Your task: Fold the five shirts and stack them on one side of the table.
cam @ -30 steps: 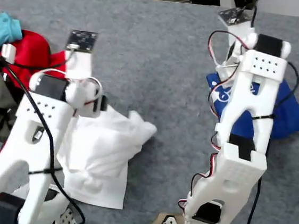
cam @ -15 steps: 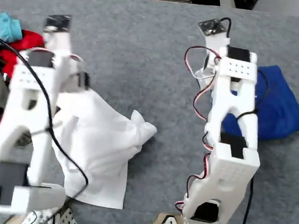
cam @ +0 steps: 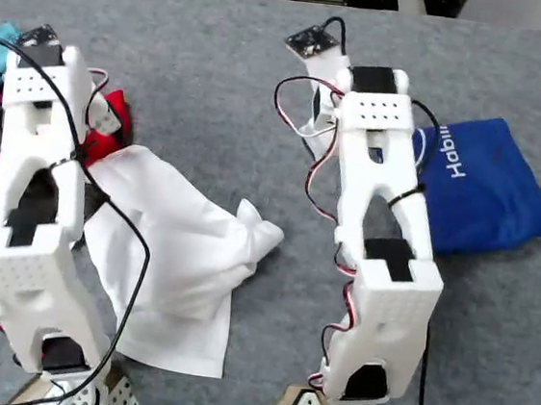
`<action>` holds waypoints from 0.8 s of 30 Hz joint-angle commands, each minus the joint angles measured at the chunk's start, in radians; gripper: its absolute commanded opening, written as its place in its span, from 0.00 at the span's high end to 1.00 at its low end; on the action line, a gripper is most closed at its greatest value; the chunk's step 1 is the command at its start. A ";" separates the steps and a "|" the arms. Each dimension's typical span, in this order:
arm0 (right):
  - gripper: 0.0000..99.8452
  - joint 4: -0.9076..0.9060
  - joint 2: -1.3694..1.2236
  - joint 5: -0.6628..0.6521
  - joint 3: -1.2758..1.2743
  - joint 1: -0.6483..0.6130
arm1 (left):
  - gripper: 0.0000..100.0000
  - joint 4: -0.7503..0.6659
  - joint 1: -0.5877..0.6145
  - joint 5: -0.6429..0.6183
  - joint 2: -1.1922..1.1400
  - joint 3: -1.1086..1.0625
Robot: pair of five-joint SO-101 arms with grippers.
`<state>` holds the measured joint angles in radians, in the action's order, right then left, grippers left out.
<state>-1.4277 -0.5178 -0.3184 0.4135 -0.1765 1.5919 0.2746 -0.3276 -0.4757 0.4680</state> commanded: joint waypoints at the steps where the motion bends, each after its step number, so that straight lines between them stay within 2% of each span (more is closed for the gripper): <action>1: 0.99 0.074 -0.062 0.037 0.008 -0.015 | 0.80 0.137 -0.015 -0.046 -0.059 0.262; 3: 0.99 0.107 -0.107 0.038 0.015 -0.015 | 0.84 0.170 -0.017 -0.044 -0.107 0.341; 7: 0.99 0.144 -0.127 0.038 0.013 -0.008 | 0.91 0.169 -0.014 -0.044 -0.133 0.321; 15: 0.99 0.201 -0.130 0.040 0.004 0.044 | 0.91 0.167 -0.023 -0.086 -0.139 0.172; 24: 0.99 0.207 -0.205 0.040 0.045 0.038 | 0.91 0.137 -0.038 -0.127 -0.139 0.166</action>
<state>-1.2313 -0.7219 -0.2877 0.4120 -0.1565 1.7331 0.2624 -0.4473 -0.6260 0.6214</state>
